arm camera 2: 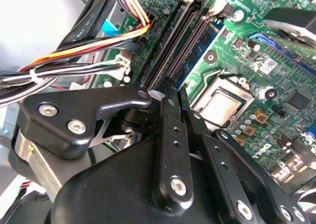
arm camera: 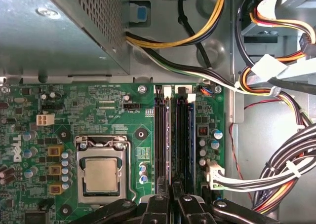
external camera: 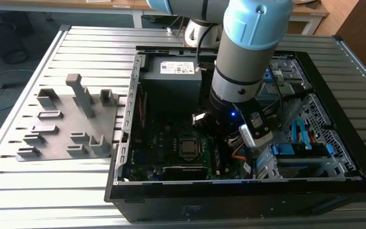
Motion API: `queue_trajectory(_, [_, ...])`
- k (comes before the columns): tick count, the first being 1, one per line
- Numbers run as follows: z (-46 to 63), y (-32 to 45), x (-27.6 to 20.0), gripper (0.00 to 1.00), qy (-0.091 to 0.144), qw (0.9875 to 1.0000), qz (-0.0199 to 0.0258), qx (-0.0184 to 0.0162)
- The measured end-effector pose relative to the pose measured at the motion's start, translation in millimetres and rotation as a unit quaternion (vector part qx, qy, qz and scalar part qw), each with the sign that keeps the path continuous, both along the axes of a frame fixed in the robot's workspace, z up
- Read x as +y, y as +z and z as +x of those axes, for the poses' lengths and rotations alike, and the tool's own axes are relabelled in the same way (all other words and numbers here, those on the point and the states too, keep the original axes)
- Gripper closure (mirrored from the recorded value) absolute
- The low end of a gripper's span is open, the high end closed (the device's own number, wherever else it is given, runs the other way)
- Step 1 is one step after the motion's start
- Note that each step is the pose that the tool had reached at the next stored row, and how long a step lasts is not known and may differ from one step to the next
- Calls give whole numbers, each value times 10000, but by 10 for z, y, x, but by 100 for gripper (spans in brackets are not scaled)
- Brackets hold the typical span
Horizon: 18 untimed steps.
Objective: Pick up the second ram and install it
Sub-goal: 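Insert the second ram into the second slot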
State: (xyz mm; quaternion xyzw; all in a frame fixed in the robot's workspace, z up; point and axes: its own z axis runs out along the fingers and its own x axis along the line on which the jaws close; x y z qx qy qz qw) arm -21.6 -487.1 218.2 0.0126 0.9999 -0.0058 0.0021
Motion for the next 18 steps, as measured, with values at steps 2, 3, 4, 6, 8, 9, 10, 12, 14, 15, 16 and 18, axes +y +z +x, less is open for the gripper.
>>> queue_trajectory(2, [-1,-5,0,86,0,10000,-4,0])
queue_trajectory(3, [-1,-8,1,86,0,10000,-8,1])
queue_trajectory(4, [0,-10,1,86,0,10000,-13,0])
queue_trajectory(6, [-1,-15,1,86,0,10000,-25,1])
queue_trajectory(8, [0,-21,4,86,0,10000,-26,0])
queue_trajectory(9, [0,-26,4,86,-1,10000,-26,0])
queue_trajectory(10, [-1,-29,4,86,-1,10000,-26,0])
queue_trajectory(12, [0,-38,5,86,0,10000,-26,0])
queue_trajectory(14, [0,-41,5,86,0,10000,-28,1])
queue_trajectory(15, [-1,-42,5,86,0,10000,-28,1])
queue_trajectory(16, [0,-45,6,86,-1,10000,-27,0])
queue_trajectory(18, [0,-47,6,86,0,10000,-26,0])
